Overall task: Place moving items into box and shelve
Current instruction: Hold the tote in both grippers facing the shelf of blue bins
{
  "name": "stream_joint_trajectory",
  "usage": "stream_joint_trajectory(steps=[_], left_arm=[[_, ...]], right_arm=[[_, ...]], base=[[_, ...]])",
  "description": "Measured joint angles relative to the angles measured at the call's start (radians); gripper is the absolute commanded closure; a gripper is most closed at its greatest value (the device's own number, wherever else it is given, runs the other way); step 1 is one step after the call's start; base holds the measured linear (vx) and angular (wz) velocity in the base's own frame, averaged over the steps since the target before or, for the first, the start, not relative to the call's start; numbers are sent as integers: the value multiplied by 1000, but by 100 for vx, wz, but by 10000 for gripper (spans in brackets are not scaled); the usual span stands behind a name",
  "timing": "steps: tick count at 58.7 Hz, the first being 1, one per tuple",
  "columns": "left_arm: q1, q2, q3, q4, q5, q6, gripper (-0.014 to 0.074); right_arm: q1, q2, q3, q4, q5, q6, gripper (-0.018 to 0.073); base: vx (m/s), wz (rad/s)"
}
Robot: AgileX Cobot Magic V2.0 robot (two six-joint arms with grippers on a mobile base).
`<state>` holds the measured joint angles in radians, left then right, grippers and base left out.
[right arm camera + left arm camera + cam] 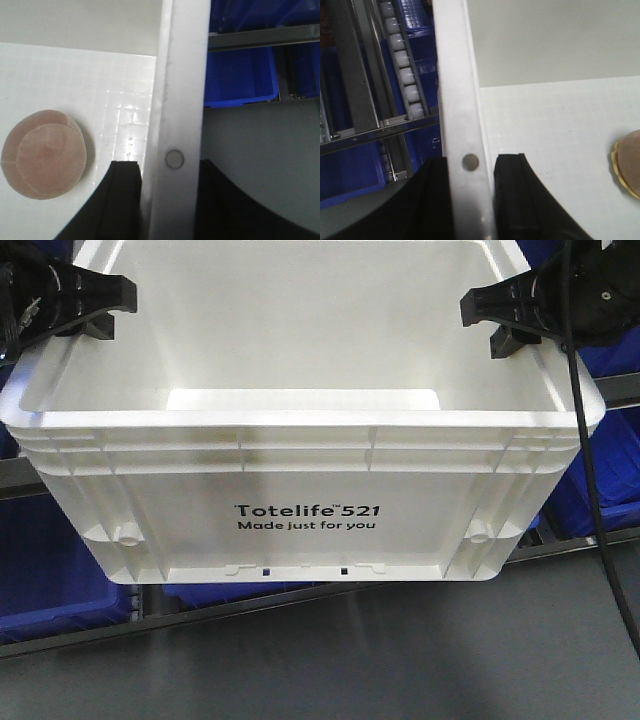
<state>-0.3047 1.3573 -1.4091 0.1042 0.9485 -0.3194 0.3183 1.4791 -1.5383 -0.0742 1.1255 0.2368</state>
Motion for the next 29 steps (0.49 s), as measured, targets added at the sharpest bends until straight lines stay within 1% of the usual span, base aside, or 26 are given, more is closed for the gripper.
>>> stream_joint_trajectory(steps=[16,29], left_arm=[[0,0,0,0,0,0,594],[0,0,0,1,0,0,594]], right_arm=[[0,0,0,1,0,0,564],[0,0,0,1,0,0,564]], base=[[7,27],[4,14]])
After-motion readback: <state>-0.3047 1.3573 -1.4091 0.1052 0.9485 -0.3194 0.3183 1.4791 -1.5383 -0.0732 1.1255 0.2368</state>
